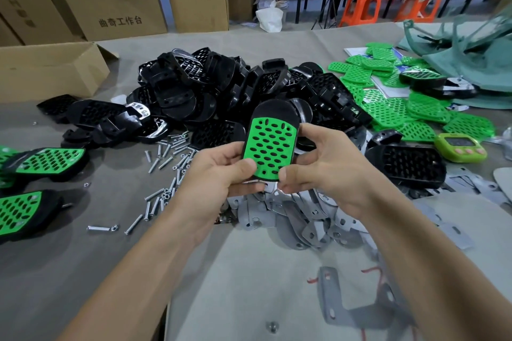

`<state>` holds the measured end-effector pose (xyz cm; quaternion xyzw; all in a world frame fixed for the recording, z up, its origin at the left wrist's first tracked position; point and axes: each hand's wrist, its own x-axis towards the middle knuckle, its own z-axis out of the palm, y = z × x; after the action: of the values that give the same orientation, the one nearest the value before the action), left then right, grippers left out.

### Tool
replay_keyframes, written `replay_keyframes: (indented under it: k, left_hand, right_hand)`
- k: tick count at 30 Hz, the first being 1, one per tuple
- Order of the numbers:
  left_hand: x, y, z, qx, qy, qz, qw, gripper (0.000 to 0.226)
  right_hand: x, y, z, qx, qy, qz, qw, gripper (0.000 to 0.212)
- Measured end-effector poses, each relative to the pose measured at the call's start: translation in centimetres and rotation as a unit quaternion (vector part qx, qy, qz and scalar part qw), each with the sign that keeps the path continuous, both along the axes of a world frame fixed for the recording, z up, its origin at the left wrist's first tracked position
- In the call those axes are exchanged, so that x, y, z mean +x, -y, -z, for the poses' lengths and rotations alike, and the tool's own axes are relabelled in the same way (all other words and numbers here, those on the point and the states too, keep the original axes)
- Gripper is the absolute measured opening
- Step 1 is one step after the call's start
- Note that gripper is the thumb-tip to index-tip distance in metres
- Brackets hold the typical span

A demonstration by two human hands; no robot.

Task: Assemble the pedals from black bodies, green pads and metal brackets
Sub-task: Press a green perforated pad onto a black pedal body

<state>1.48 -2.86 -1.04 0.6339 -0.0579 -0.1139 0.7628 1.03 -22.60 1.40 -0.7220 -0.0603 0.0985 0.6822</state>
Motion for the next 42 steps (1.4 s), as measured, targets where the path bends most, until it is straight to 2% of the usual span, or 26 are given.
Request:
replay_keyframes:
  k: [7, 11, 14, 19, 21, 23, 27, 31, 34, 36, 38, 42]
  left_hand:
    - [-0.1, 0.2, 0.2, -0.003, 0.026, -0.018, 0.999, 0.038]
    - [-0.2, 0.5, 0.3, 0.006, 0.017, -0.023, 1.0, 0.04]
    - [-0.5, 1.0, 0.5, 0.022, 0.031, -0.036, 0.999, 0.035]
    - [-0.6, 1.2, 0.3, 0.033, 0.095, -0.098, 0.99, 0.021]
    - [-0.6, 1.1, 0.0, 0.015, 0.084, -0.102, 0.991, 0.014]
    - [-0.6, 0.8, -0.2, -0.008, 0.063, -0.095, 0.993, 0.02]
    - [-0.8, 0.3, -0.3, 0.002, 0.067, -0.081, 0.994, 0.017]
    - [-0.7, -0.1, -0.3, 0.051, 0.066, -0.035, 0.996, 0.016]
    - [-0.7, 0.2, -0.2, 0.065, 0.059, -0.06, 0.994, 0.018]
    - [-0.9, 0.7, 0.0, 0.122, 0.086, -0.09, 0.985, 0.028]
    - [-1.0, 1.1, 0.2, 0.194, 0.139, -0.121, 0.964, 0.035]
    - [-1.2, 1.4, 0.1, 0.226, 0.212, -0.165, 0.936, 0.036]
  right_hand:
    - [0.0, -0.1, 0.3, 0.002, 0.008, -0.01, 1.0, 0.05]
    - [0.2, -0.4, 0.3, 0.003, 0.004, 0.035, 0.999, 0.016]
    - [0.4, -0.4, 0.7, 0.016, 0.028, 0.066, 0.997, 0.016]
    - [0.4, -0.3, 0.7, 0.053, 0.044, 0.056, 0.996, 0.013]
    - [0.5, 0.0, 0.8, 0.055, 0.045, 0.055, 0.996, 0.014]
    - [0.5, 0.0, 1.0, 0.046, 0.048, 0.055, 0.996, 0.013]
    - [0.4, 0.0, 0.9, 0.041, 0.032, 0.038, 0.998, 0.01]
    - [0.5, 0.0, 1.0, 0.017, 0.039, 0.044, 0.998, 0.014]
    - [0.2, -0.7, 1.2, 0.018, 0.064, 0.035, 0.997, 0.025]
    - [-0.1, -1.6, 1.3, 0.011, 0.052, 0.016, 0.998, 0.033]
    - [-0.4, -2.4, 1.4, -0.032, 0.044, 0.021, 0.998, 0.042]
    - [-0.7, -3.3, 1.0, -0.164, 0.111, 0.05, 0.979, 0.068]
